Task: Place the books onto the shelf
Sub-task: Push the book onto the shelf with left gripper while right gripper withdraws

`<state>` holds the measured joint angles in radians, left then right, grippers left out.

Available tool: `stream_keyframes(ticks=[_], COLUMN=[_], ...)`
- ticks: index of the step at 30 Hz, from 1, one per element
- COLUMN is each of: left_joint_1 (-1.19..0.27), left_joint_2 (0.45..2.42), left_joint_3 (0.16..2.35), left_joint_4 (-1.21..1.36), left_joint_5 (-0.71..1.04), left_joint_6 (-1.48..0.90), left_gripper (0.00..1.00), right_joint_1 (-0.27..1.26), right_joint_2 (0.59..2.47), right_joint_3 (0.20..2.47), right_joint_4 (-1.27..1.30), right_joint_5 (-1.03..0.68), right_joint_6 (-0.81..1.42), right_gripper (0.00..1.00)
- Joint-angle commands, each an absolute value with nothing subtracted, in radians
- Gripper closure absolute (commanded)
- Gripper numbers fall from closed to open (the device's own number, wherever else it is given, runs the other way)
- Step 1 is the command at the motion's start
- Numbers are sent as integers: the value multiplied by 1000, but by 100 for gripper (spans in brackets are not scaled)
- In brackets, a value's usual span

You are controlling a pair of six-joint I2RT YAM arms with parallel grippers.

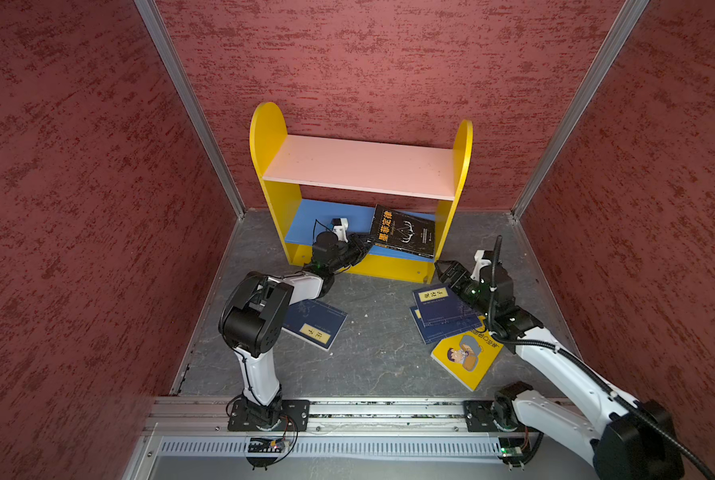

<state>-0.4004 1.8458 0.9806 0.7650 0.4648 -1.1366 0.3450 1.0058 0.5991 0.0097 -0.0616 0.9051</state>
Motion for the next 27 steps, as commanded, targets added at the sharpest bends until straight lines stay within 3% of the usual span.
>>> stream_keyframes(ticks=[1, 27], left_joint_1=[-435, -430], left_joint_2=[1844, 1807], left_joint_3=[1017, 973], left_joint_4=[825, 826], left_joint_5=[469, 519], left_joint_6=[-1134, -1142], left_gripper=[95, 95], right_joint_1=[339, 335], right_joint_2=[1015, 1018], right_joint_3=[592, 581], right_joint_4=[11, 17], right_joint_5=[-29, -26], right_joint_6=[893, 895], right_gripper=[1, 1])
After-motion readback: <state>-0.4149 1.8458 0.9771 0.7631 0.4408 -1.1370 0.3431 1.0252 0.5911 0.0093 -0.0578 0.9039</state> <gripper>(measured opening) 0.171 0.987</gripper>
